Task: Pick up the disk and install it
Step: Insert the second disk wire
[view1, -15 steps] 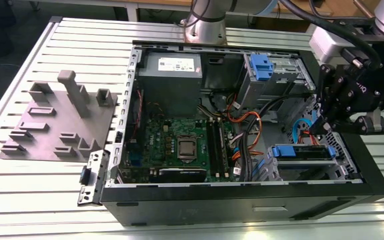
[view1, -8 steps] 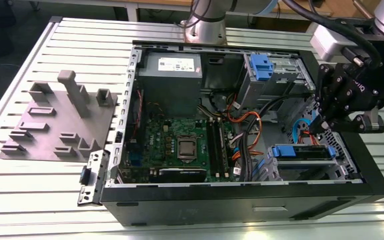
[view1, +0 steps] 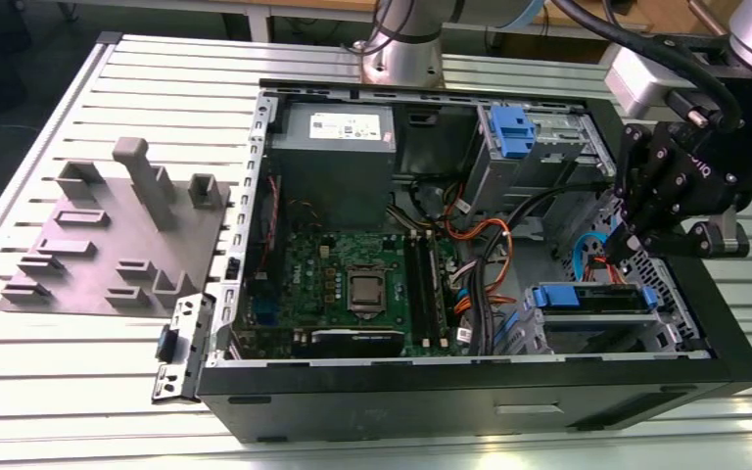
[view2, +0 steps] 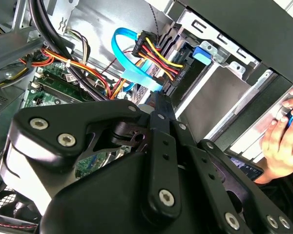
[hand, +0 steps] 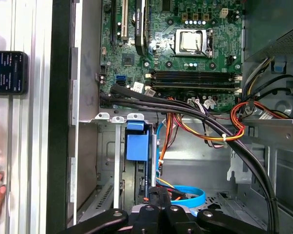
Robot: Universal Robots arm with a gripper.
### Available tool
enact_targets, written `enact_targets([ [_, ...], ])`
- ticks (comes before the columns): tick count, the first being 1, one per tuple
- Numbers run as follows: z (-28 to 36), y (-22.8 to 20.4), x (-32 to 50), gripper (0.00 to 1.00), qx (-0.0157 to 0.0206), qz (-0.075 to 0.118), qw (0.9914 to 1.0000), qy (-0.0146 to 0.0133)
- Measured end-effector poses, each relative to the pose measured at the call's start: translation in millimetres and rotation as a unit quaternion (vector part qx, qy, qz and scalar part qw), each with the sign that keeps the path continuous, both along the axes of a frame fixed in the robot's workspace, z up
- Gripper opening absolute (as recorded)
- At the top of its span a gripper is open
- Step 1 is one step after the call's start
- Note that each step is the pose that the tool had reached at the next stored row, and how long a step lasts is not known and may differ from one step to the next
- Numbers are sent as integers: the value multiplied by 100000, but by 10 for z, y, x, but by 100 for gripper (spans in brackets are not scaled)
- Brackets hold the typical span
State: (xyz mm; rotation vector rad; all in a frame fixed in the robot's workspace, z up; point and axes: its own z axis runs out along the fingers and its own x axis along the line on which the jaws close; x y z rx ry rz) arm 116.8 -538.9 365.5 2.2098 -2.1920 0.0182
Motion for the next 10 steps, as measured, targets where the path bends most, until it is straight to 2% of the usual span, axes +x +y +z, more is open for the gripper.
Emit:
enact_targets([
  [10, -3, 14, 3, 11, 10, 1, 100000, 68],
])
